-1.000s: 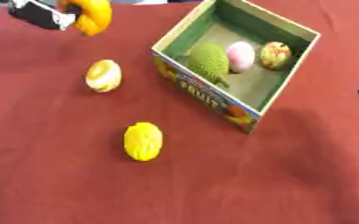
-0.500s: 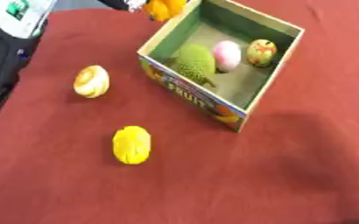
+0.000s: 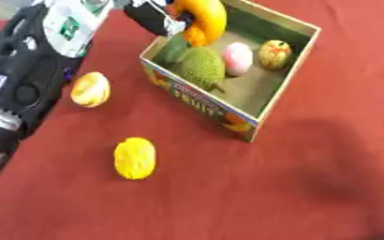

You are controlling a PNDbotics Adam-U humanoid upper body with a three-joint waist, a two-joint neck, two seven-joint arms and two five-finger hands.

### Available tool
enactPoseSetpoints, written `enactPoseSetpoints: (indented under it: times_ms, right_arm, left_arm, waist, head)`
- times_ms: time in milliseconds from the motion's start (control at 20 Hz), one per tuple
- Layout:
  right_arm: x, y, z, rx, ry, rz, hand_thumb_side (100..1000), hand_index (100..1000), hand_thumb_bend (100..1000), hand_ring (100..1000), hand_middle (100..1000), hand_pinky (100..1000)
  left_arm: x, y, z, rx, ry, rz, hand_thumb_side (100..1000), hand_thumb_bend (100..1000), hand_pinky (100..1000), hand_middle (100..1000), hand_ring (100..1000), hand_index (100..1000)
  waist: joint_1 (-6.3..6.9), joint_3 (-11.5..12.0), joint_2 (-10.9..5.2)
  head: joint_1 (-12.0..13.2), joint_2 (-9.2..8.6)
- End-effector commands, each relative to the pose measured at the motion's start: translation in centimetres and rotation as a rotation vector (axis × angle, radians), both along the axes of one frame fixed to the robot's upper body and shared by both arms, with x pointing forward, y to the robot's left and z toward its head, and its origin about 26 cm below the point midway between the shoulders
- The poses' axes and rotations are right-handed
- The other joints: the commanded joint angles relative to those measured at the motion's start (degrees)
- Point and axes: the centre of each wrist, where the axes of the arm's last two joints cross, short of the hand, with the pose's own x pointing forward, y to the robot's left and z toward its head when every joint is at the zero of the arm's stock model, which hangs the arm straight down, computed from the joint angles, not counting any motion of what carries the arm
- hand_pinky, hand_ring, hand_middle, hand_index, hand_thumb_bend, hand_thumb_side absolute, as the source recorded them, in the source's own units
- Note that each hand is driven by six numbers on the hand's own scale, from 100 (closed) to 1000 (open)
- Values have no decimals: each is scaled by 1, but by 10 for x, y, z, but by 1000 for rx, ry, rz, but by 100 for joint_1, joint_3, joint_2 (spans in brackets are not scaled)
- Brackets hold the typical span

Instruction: Pick up objects on the table and place them in the box.

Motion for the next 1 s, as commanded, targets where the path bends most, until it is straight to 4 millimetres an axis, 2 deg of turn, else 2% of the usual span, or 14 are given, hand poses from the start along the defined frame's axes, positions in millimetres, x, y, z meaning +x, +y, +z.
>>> enactPoseSetpoints:
  times_ms: [50,150,200,300,450,650,850,1000]
  right_arm:
    - [0,-1,8,-10,-21,18,727,829,100,716,707,853]
    - [0,-1,8,-7,-21,21,727,829,100,715,706,853]
    - [0,0,8,-6,-20,23,727,829,100,715,706,853]
    - [0,-1,8,-4,-18,26,727,828,100,715,705,853]
    - [-1,-2,7,0,-11,23,727,828,100,715,706,853]
    - [-4,-7,3,3,3,2,725,827,100,715,705,853]
    - [-7,-10,0,2,12,-17,721,827,100,715,705,852]
    - [-8,-11,-1,0,14,-22,721,827,100,715,705,852]
  left_arm:
    - [3,5,6,5,-33,29,102,100,854,790,805,876]
    - [5,6,3,21,-30,35,153,146,879,833,842,926]
    - [6,6,2,27,-29,37,164,184,888,846,853,947]
    - [6,7,3,23,-28,44,169,201,888,846,853,954]
    - [5,12,6,7,-26,53,146,173,872,825,837,922]
    - [1,27,10,0,-28,64,149,145,864,809,825,900]
    - [-11,49,15,-21,-21,59,149,132,862,803,819,895]
    - [-21,56,18,-31,-5,55,149,132,861,802,819,895]
  waist:
    - [-53,-3,-104]
    - [-62,12,-105]
    - [-68,22,-113]
    - [-82,40,-131]
    - [-103,96,-187]
    - [-133,295,-303]
    - [-162,522,-410]
    - [-169,577,-433]
  head:
    - [24,-83]
    - [15,-79]
    - [10,-72]
    - [0,-53]
    - [-37,9]
    - [-183,151]
    - [-367,273]
    - [-412,300]
